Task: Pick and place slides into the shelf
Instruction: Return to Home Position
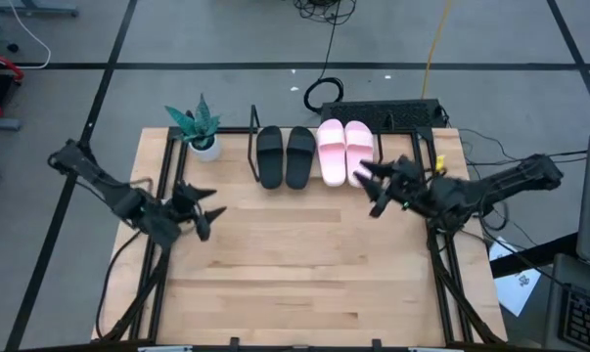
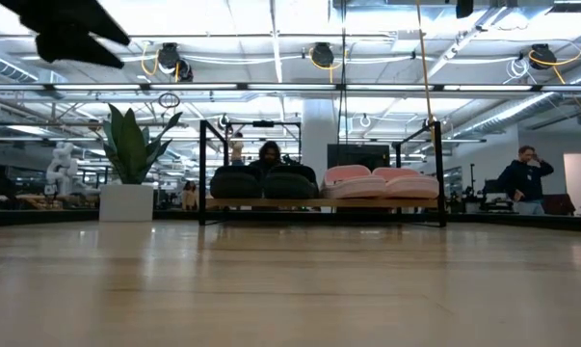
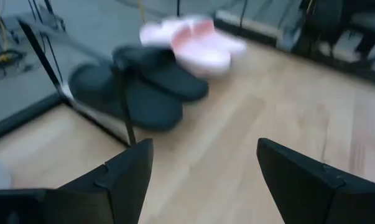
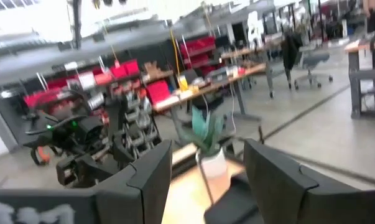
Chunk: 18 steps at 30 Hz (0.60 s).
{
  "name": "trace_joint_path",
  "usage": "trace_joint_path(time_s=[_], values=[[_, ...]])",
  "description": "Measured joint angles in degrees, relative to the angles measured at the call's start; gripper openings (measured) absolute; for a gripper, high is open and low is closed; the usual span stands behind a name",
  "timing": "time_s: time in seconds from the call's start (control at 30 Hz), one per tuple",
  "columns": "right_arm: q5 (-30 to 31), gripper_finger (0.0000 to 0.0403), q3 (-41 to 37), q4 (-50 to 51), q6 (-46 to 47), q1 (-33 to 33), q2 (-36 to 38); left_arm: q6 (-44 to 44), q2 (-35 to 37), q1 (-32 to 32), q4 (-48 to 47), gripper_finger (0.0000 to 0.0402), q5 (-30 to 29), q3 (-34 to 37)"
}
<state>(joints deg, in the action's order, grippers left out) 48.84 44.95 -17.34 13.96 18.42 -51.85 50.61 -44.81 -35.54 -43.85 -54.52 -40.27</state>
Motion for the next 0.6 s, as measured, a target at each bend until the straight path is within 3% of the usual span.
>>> trace_joint_path(time_s=[0.13, 0.3, 0.6], values=[[-3.6, 0.0189, 0.0, 2.3, -3.3, -2.8, 7.2, -11.8, 7.7, 6.1, 4.9, 0.0289, 2.2, 0.0], [-4.0, 0.0189, 0.0, 9.9, -4.6, -2.9, 16.7, -21.8, 18.9, 12.1, 7.9, 0.0289, 4.4, -0.3], [-3.9, 0.0189, 0.0, 29.3, 0.6, -1.1, 27.6, -23.5, 30.2, 15.1, 1.5, 0.0289, 8.1, -2.0]])
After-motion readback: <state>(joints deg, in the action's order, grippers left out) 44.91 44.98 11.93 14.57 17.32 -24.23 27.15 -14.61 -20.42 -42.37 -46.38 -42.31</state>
